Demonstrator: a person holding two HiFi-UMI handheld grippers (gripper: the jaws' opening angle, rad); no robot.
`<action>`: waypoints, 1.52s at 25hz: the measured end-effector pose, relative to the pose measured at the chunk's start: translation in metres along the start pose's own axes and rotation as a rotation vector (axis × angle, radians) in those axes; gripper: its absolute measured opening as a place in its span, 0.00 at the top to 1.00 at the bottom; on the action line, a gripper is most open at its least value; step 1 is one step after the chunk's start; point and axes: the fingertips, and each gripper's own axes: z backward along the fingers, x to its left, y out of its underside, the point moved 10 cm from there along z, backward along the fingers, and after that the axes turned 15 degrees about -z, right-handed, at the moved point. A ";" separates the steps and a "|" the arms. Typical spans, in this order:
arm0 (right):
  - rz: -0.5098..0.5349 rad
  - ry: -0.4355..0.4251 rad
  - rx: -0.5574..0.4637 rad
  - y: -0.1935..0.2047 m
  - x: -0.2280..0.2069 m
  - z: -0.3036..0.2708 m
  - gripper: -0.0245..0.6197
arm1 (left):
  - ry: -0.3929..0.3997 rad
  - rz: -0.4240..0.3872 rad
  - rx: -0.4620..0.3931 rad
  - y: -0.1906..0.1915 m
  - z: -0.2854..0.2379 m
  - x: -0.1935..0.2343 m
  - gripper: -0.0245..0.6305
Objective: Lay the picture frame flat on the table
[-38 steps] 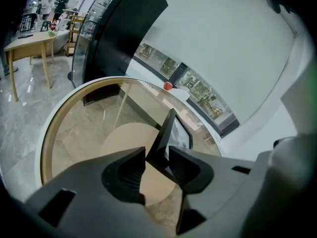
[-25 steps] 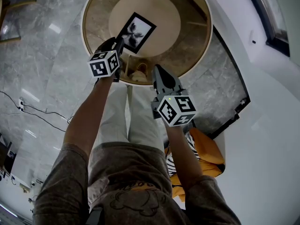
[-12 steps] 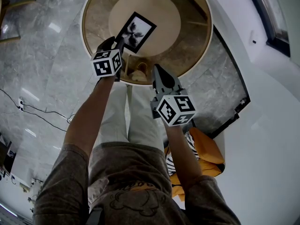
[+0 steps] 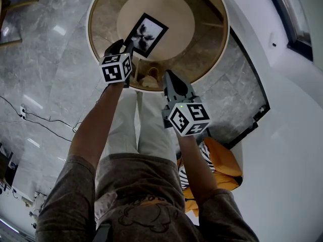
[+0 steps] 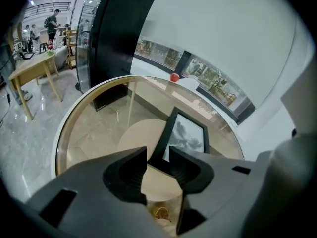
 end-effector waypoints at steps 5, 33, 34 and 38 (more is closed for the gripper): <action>-0.003 -0.001 -0.004 -0.001 -0.001 0.000 0.93 | -0.021 -0.005 -0.007 -0.003 0.003 -0.001 0.78; 0.055 -0.023 -0.050 -0.047 0.067 0.064 0.93 | 0.062 -0.061 -0.003 -0.082 0.132 -0.045 0.93; 0.059 -0.026 -0.055 -0.050 0.072 0.068 0.93 | 0.065 -0.062 -0.007 -0.087 0.141 -0.048 0.93; 0.074 -0.043 -0.076 -0.061 0.091 0.085 0.93 | 0.078 -0.075 -0.019 -0.108 0.173 -0.060 0.93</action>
